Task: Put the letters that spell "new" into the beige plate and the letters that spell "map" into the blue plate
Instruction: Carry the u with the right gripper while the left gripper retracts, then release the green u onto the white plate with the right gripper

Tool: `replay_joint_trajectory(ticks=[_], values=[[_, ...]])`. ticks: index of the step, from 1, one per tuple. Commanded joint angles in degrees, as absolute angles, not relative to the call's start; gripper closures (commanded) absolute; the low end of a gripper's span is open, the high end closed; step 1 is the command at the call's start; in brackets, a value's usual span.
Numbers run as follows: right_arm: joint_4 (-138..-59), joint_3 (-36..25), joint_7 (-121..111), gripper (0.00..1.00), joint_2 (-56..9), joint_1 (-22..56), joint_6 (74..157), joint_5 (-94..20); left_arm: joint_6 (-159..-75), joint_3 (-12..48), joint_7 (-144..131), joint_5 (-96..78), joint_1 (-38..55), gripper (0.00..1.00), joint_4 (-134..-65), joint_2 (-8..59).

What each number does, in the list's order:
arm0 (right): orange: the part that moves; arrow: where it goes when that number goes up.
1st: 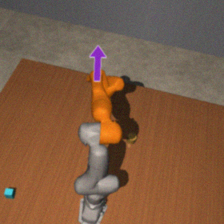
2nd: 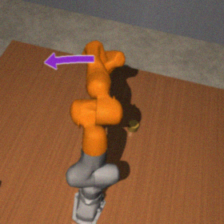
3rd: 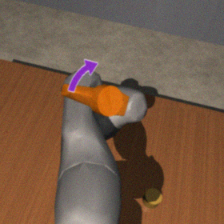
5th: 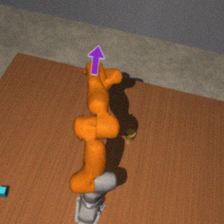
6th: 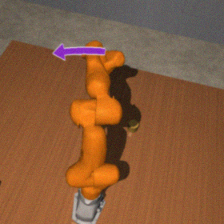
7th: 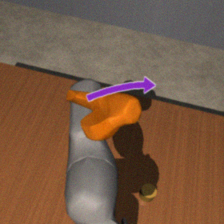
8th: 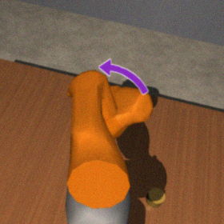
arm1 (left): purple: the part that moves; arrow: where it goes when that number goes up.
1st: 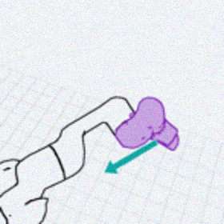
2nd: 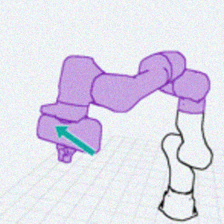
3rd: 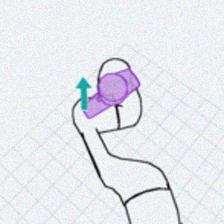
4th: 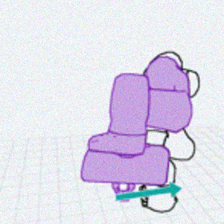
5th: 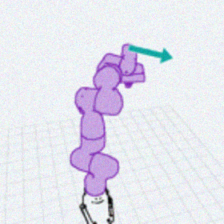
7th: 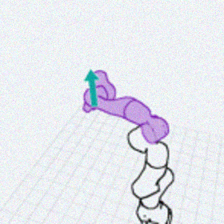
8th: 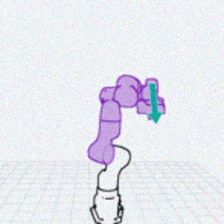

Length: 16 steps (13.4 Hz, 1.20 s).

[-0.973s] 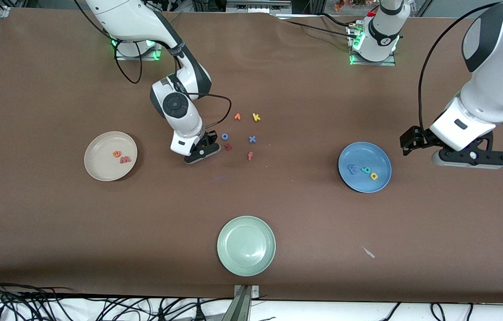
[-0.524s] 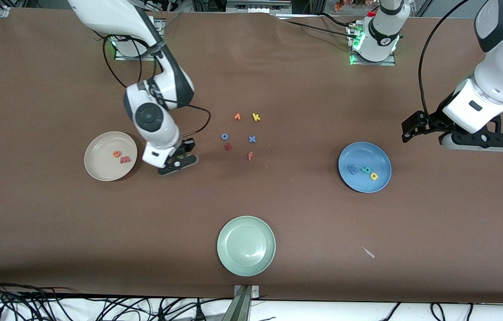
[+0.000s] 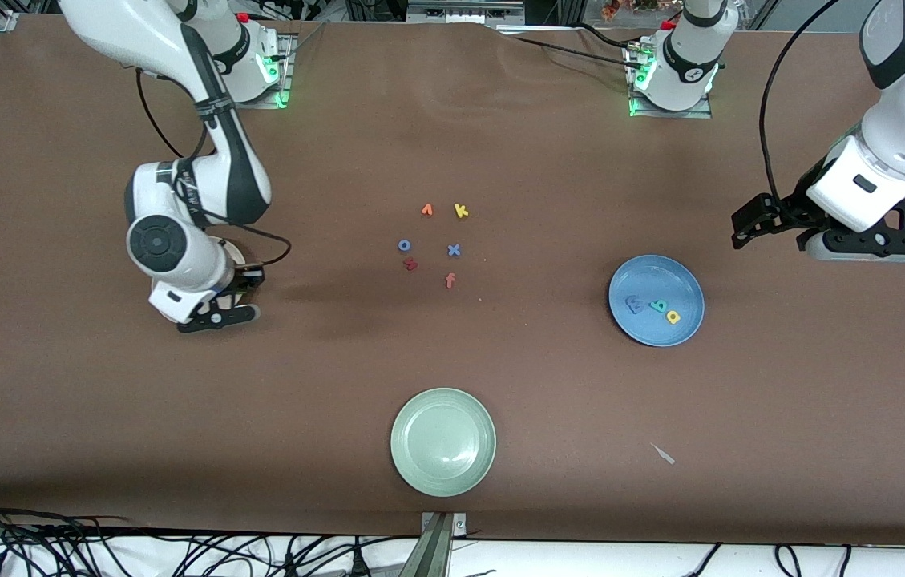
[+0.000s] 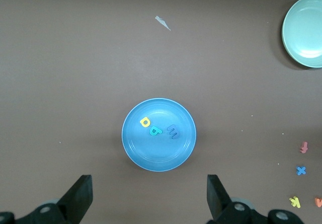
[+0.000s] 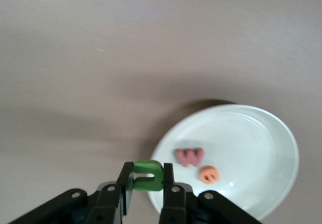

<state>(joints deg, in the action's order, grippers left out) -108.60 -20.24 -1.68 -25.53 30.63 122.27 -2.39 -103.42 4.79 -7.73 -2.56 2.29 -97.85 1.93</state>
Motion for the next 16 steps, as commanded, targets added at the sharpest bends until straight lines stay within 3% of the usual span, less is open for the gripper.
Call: replay_joint_trajectory(ticks=[1,2,3,4,7,16], values=[[-107.8,-20.2,-2.5,0.79,-27.9,26.6,120.9,-3.4,-103.8,4.0,-7.4,-4.1,3.3,0.00,-99.9,-0.9],[-107.8,-20.2,-2.5,0.77,-29.2,25.8,120.9,-3.4,-103.6,3.4,-7.1,-4.0,3.3,0.00,-99.9,-1.0],[-107.8,-20.2,-1.7,0.57,-29.5,25.1,120.9,-3.5,-103.7,2.0,-6.7,-3.9,4.2,0.00,-99.9,-0.9],[-107.8,-20.2,-0.6,0.01,-29.7,24.8,120.8,-3.6,-103.7,0.8,-6.6,-4.0,4.7,0.00,-99.8,-0.9],[-106.5,-20.0,1.6,0.00,-29.2,25.0,119.1,-3.6,-103.6,0.3,-6.7,-3.5,4.6,0.00,-99.7,-0.8],[-91.4,-19.7,2.8,0.00,-28.5,26.3,98.1,-8.7,-99.6,-1.1,-1.4,-3.2,3.9,0.00,-96.2,1.8]])
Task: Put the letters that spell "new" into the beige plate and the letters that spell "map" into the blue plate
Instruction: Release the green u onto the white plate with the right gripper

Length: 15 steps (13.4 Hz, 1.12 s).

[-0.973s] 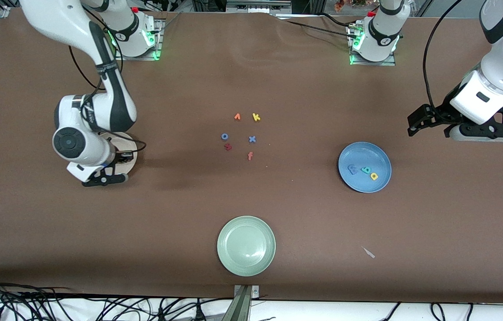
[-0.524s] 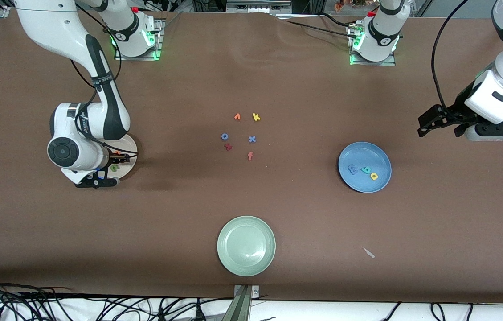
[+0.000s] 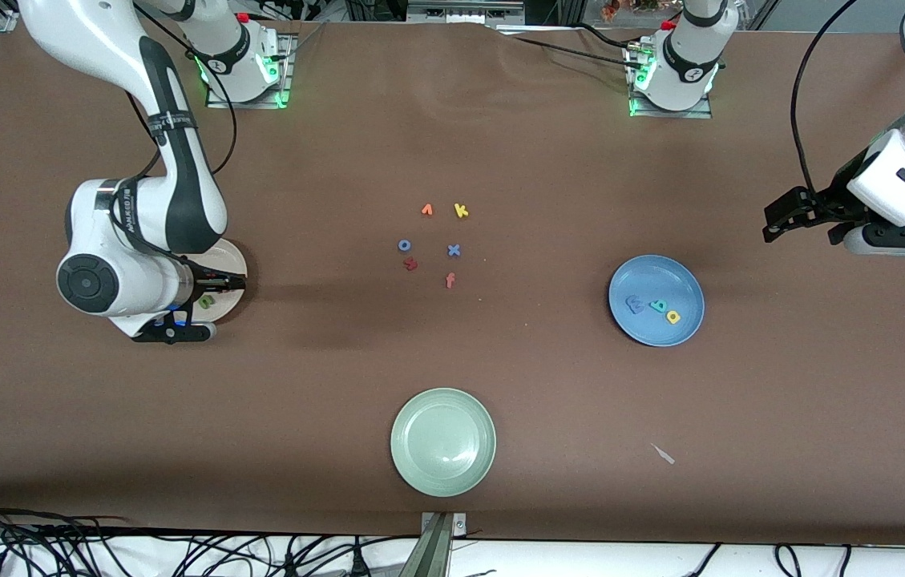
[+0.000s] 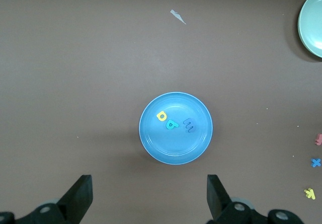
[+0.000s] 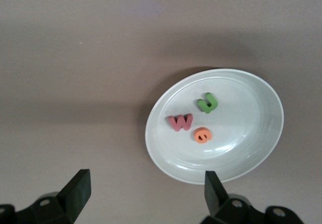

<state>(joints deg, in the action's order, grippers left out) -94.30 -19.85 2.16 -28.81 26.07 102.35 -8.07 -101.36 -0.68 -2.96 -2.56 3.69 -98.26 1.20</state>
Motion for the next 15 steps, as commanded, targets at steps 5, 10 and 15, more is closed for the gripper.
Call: replay_joint_trajectory(ticks=[5,10,15], values=[[-83.9,-19.7,2.4,0.00,-27.9,27.2,89.1,-8.7,-96.5,-1.1,-1.3,-3.2,3.8,0.00,-95.2,2.3],[-86.6,-11.5,2.1,0.00,-18.6,21.5,91.2,-7.3,-91.2,-1.1,-1.6,-3.2,4.0,0.00,-88.1,6.1],[-94.6,-2.9,2.3,0.00,-4.9,10.6,92.3,-2.1,-90.2,-0.8,-2.2,-1.0,4.7,0.00,-85.4,7.7]])
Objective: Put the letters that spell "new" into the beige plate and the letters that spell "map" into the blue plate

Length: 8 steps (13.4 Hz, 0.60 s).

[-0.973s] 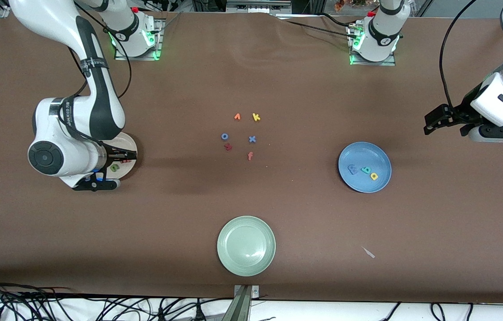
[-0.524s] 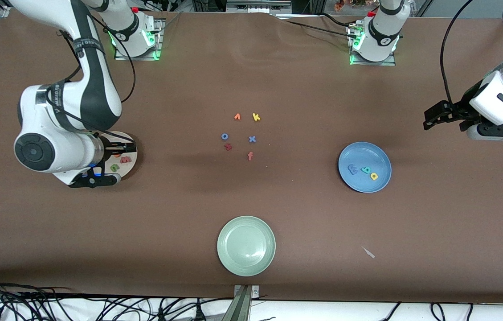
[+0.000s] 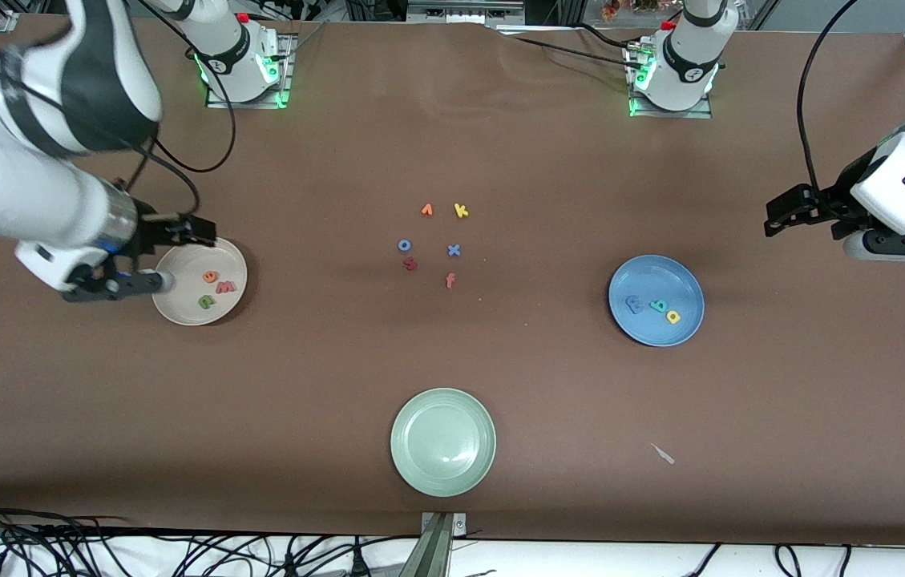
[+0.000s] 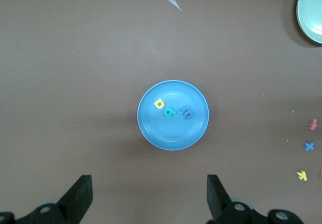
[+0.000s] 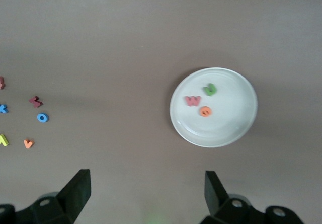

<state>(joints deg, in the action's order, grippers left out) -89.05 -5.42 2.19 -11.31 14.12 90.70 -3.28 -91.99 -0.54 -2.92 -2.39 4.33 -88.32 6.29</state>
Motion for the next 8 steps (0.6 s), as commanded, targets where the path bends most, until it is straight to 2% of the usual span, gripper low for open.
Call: replay_joint_trajectory(ticks=[1,8], values=[[-95.0,-2.9,2.3,0.00,-3.4,9.4,92.2,-2.0,-90.0,-0.6,-2.1,-0.5,4.7,0.00,-85.5,7.7],[-95.4,-2.6,-0.4,0.00,1.4,4.8,92.2,-0.4,-89.8,-0.3,-2.0,-0.5,4.7,0.00,-85.5,7.7]])
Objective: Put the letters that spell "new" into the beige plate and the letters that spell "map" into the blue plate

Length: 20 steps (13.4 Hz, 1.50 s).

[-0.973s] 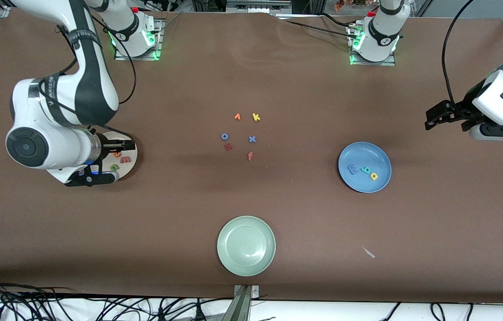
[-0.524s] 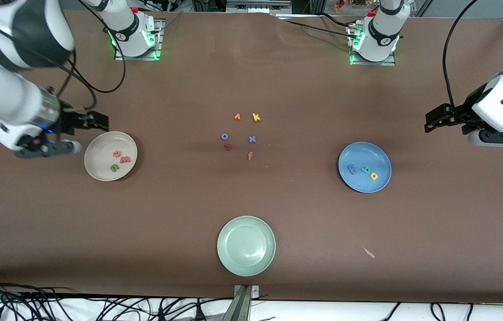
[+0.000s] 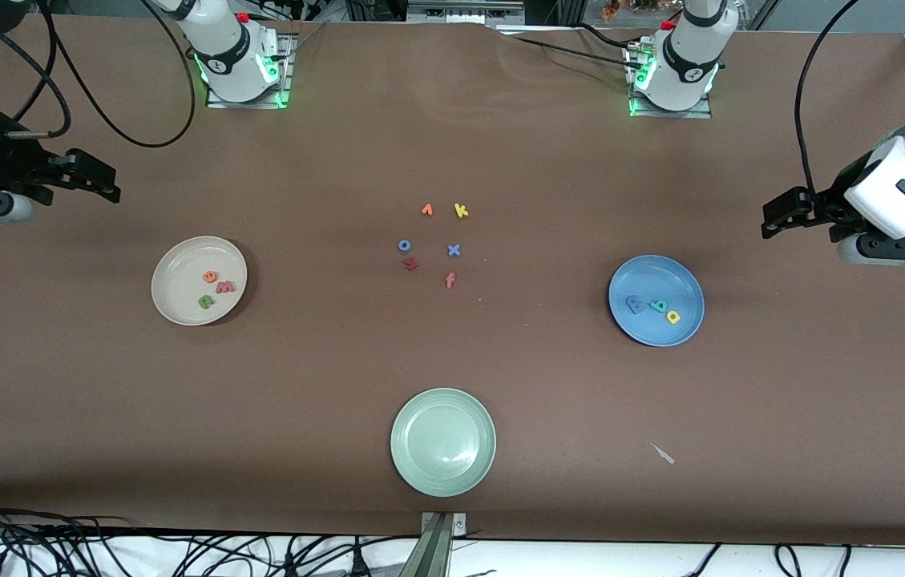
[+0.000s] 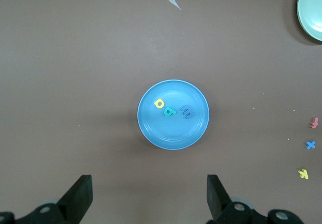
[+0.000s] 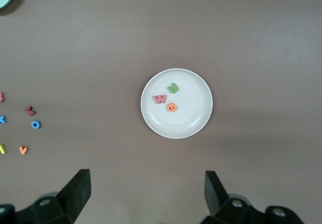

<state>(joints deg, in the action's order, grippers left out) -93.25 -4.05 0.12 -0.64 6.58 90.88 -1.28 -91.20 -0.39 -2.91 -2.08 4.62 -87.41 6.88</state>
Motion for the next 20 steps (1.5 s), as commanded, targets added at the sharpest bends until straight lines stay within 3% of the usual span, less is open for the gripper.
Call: replay_joint_trajectory(ticks=[1,20], values=[[-95.3,-2.4,-0.4,0.00,1.4,4.8,92.5,-0.4,-89.8,-0.3,-1.9,-0.6,4.7,0.00,-85.4,7.7],[-94.3,-2.7,-0.1,0.00,0.2,5.0,92.0,-1.0,-89.7,-0.3,-1.9,-0.6,4.8,0.00,-85.5,7.7]])
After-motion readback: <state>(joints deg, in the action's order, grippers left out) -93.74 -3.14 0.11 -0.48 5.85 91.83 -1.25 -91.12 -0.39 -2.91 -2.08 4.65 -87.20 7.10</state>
